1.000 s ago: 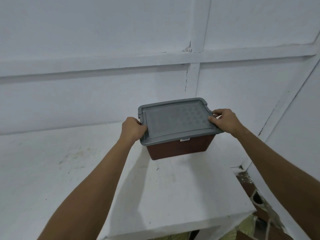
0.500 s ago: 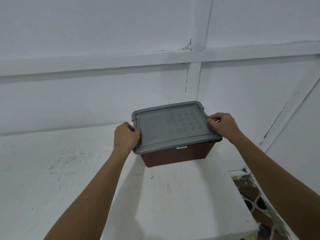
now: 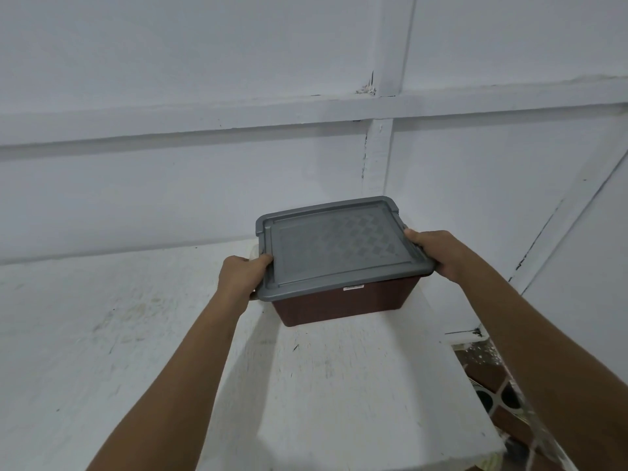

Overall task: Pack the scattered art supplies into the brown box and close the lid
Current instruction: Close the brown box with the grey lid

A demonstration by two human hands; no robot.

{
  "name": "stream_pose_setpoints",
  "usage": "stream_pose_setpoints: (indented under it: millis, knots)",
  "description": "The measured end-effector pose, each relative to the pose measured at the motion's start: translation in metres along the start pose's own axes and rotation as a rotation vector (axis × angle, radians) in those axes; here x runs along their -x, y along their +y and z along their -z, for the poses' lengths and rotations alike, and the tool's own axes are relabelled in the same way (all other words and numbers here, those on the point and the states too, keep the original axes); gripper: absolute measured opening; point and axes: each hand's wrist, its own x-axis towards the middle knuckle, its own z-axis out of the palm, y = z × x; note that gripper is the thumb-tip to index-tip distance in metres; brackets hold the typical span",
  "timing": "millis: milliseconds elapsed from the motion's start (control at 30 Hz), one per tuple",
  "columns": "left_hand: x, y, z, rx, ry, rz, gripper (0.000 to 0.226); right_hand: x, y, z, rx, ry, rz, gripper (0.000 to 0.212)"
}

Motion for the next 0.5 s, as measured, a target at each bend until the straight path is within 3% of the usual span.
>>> stream_pose_setpoints:
  millis: [133,300,500]
  knots:
    - [0.006,-0.003,-0.001,-0.093,0.099,-0.123,0.032,0.001,-0.005,-0.005,0.296,0.108,0.143,0.031]
    - [0.011,0.003,-0.002,-0.154,0.169,-0.201,0.024,0.002,-0.009,-0.014,0.668,0.244,0.317,0.035]
    - [0.01,0.002,-0.006,-0.142,0.169,-0.193,0.033,0.004,-0.006,-0.014,0.662,0.241,0.334,0.033]
